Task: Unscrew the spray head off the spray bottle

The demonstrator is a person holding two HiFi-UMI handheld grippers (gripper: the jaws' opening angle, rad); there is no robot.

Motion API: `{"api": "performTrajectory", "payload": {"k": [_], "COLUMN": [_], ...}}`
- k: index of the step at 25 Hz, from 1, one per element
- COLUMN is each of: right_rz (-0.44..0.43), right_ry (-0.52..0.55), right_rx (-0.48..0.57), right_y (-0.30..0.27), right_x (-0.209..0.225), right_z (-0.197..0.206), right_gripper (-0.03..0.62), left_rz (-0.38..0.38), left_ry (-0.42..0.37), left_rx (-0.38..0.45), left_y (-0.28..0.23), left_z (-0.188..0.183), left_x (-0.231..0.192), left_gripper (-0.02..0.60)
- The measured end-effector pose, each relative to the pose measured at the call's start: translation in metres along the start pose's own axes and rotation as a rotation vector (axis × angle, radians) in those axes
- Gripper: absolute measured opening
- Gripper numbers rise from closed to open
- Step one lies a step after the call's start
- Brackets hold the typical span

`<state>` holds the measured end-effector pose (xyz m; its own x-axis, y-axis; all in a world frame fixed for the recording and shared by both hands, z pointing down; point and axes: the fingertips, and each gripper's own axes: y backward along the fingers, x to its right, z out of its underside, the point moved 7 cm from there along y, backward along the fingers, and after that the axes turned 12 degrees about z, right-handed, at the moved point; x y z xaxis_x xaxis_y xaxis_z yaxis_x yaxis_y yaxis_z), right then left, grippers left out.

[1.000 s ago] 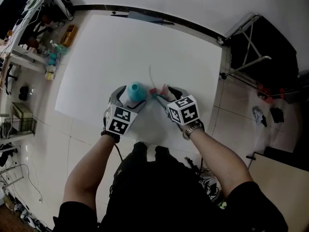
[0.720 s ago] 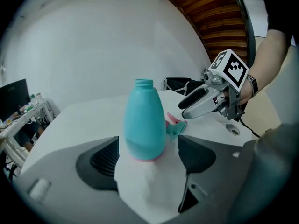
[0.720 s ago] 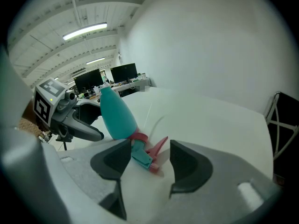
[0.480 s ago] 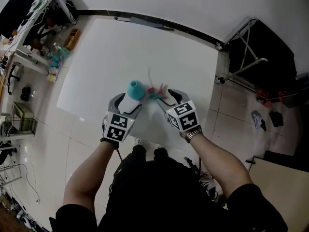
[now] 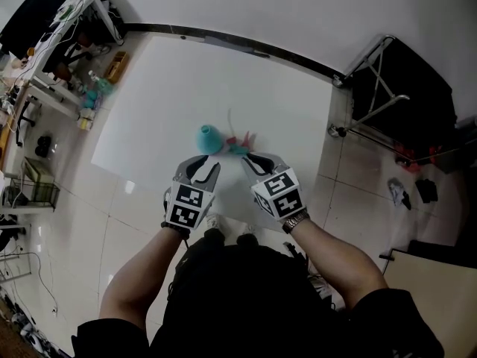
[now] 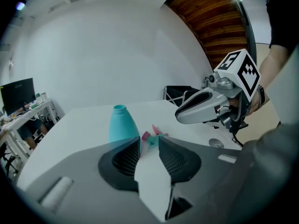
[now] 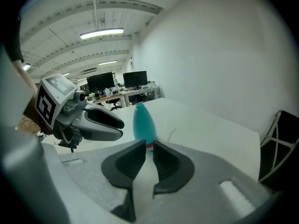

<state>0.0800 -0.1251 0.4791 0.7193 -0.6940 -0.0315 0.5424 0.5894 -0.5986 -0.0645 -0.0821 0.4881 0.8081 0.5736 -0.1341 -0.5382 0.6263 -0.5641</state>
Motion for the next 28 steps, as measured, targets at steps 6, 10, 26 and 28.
{"api": "performTrajectory", "payload": {"k": [6,10,26,28], "right_rz": [-0.017,-0.029,-0.048,-0.047], "right_ry": [0.024,0.044,0.037,0.037], "right_rx": [0.017,0.027,0.041,0.041], "right_y": [0.011,0.015,0.021,0.022], "right_x": [-0.013,-0.023,-0.034,-0.034], "right_z": [-0.005,-0.009,-0.019,-0.019], "right_gripper": [-0.006,-0.006,-0.008,-0.008], "left_rz": [0.008,0.009,0.013,0.012], "left_ry": [0.008,0.01,-0.001,-0.001], "left_rx": [0.036,0.048,0.066,0.067], "left_y": [0.008,0.012,0.021,0.021], "left_z": [-0.009,-0.013,-0.021,-0.021], "left_x": [0.015,0.02,0.031,0.031], "left_gripper": [0.03,0.014,0.014,0.015]}}
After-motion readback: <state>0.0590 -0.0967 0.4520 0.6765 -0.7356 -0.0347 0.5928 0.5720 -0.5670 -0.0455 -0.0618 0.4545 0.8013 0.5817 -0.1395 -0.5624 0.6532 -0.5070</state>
